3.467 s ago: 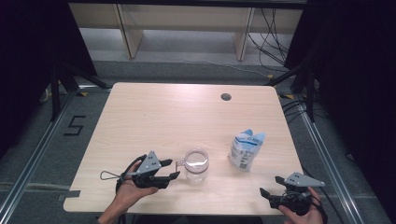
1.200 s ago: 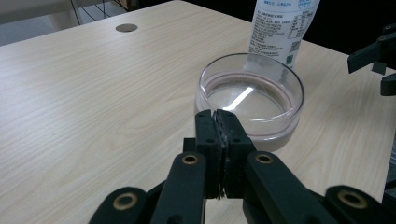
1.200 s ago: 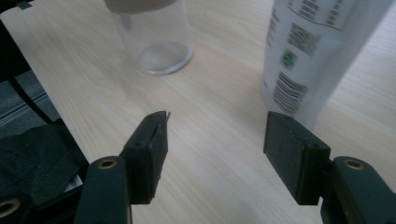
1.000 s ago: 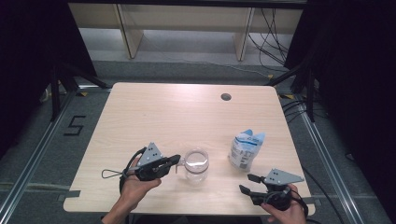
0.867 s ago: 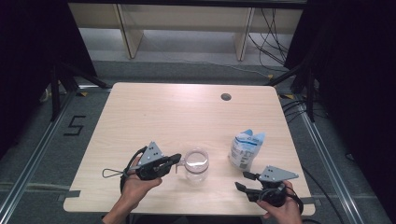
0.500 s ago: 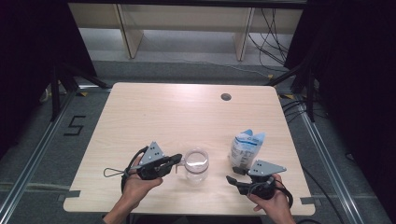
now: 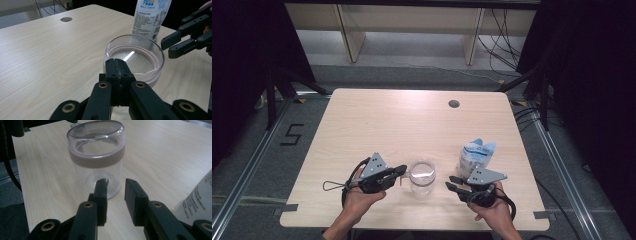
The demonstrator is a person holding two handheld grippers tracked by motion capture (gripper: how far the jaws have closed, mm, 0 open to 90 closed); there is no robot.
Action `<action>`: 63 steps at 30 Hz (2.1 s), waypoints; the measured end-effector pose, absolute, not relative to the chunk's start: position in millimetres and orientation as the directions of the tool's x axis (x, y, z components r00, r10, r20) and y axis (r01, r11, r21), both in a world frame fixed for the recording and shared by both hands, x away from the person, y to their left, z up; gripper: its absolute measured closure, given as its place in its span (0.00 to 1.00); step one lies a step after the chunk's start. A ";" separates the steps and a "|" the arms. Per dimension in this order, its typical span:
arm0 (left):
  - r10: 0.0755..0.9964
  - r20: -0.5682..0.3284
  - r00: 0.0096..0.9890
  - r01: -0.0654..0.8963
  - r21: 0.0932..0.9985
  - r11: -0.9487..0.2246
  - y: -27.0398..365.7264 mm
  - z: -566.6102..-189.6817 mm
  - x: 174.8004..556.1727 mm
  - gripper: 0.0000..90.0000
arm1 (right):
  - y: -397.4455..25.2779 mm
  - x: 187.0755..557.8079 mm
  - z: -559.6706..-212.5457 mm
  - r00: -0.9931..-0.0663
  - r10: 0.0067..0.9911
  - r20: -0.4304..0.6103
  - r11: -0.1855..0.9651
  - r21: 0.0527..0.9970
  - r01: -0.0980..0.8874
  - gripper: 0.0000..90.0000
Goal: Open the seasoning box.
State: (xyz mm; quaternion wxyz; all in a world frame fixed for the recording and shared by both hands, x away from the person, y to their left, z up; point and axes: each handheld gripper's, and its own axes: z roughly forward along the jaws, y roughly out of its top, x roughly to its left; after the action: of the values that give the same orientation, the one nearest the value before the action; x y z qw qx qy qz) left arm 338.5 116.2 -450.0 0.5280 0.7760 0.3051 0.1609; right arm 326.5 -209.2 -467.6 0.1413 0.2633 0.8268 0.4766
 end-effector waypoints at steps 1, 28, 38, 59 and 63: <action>0.645 -0.070 0.761 0.302 0.918 -0.256 116.1 -450.2 338.0 0.99 | -208.2 327.3 -467.3 -0.822 0.569 0.016 0.407 0.864 0.298 0.82; 0.638 -0.083 0.765 0.294 0.927 -0.233 116.1 -454.1 337.8 0.99 | -186.1 338.9 -463.8 -0.842 0.539 0.019 0.379 0.887 0.263 0.97; 0.638 -0.084 0.766 0.295 0.927 -0.232 116.2 -454.1 338.1 0.99 | -177.3 342.1 -464.3 -0.851 0.524 0.037 0.394 0.875 0.280 0.98; 0.674 -0.078 0.734 0.332 0.908 -0.257 132.7 -456.2 318.3 0.41 | -170.0 341.6 -445.1 -0.862 0.507 0.011 0.375 0.897 0.232 0.98; 0.687 -0.094 0.721 0.365 0.893 -0.262 136.3 -459.4 313.5 0.34 | -167.2 342.5 -440.3 -0.868 0.497 -0.010 0.380 0.902 0.208 0.98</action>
State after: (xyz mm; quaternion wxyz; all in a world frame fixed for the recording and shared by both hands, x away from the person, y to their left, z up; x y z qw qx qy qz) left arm 313.5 136.3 -459.4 0.5048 0.7782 0.3380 0.1592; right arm 342.5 -167.2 -440.3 0.1409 0.2152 0.8185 0.5137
